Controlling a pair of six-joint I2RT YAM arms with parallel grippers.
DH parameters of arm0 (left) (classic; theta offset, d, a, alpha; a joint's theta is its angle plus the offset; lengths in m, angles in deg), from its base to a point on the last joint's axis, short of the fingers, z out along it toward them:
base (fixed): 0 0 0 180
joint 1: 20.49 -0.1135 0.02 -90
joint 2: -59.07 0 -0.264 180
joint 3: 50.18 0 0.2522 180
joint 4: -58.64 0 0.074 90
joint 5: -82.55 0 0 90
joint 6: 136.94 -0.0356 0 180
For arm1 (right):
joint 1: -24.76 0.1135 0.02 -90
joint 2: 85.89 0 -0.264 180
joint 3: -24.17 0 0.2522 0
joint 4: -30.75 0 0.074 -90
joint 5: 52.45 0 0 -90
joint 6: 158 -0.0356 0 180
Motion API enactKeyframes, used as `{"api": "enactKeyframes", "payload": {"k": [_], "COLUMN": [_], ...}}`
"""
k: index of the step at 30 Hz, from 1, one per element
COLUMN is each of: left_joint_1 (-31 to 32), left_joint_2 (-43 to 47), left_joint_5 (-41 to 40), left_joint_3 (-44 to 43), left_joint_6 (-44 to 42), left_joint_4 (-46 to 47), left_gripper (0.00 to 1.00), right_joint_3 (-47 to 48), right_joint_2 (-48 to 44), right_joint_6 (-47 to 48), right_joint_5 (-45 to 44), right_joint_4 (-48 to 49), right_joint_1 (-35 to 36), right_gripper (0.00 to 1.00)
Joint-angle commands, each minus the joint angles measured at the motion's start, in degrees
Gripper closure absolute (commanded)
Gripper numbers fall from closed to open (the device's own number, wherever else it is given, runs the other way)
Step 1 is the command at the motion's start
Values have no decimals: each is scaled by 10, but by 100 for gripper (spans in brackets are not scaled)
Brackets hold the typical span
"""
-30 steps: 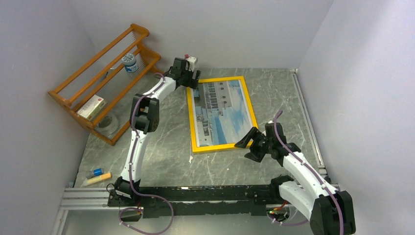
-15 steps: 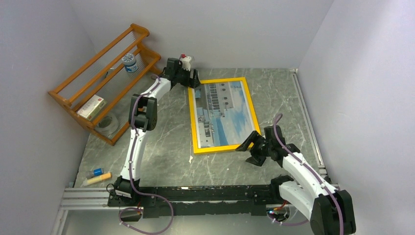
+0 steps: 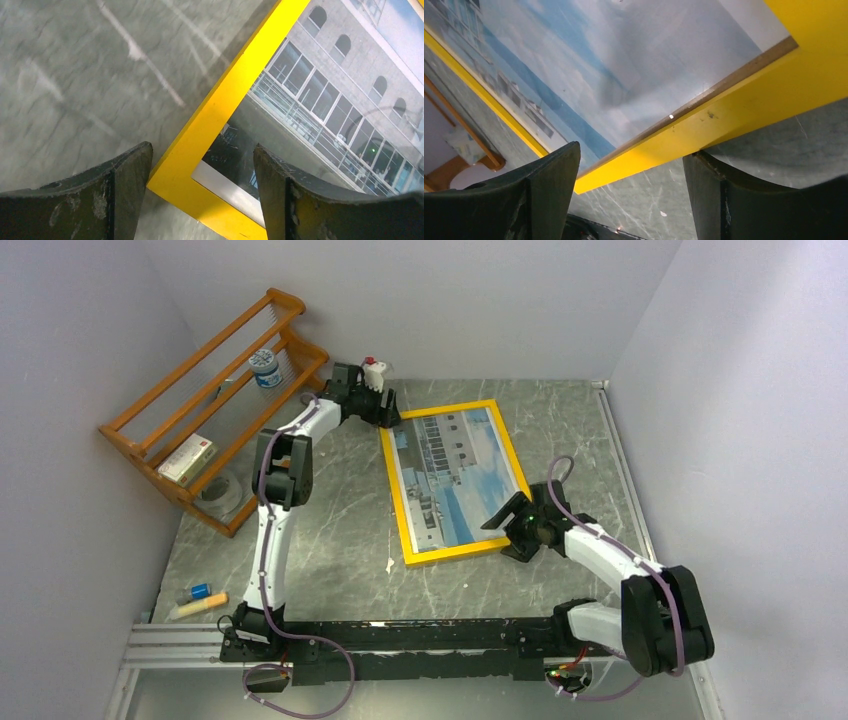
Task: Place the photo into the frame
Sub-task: Adjust the photo frame at the center of the board.
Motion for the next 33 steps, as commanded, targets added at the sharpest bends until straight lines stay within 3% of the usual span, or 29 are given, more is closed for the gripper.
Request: {"api": "enactKeyframes", "payload": {"k": [1,8,13,18,27,33], "left_joint_1": [-3,-5,2,21,34,38], "left_joint_2": [44,108,161,217,358,433], "left_joint_5": [35,31,37,12,-32,-110], "left_joint_3": [69,162,256,335,565,643], "left_joint_6": [18,20,112,143,240,258], "left_joint_4": [-127,-130,-109,-127,-52,-41], "left_gripper": [24,26,31,32,31,28], "right_joint_3": [20,77,118,121,188,273], "right_joint_2": [43,87,121,140,237,313], "right_joint_6": [21,94,142,165,209,229], "right_joint_5": [-88,-103,-122,-153,-77,-37], "right_joint_4": [102,105,108,135,207,211], "right_joint_1": [-15,-50,-79,-89,-121,-128], "right_gripper": [21,21,21,21,21,21]}}
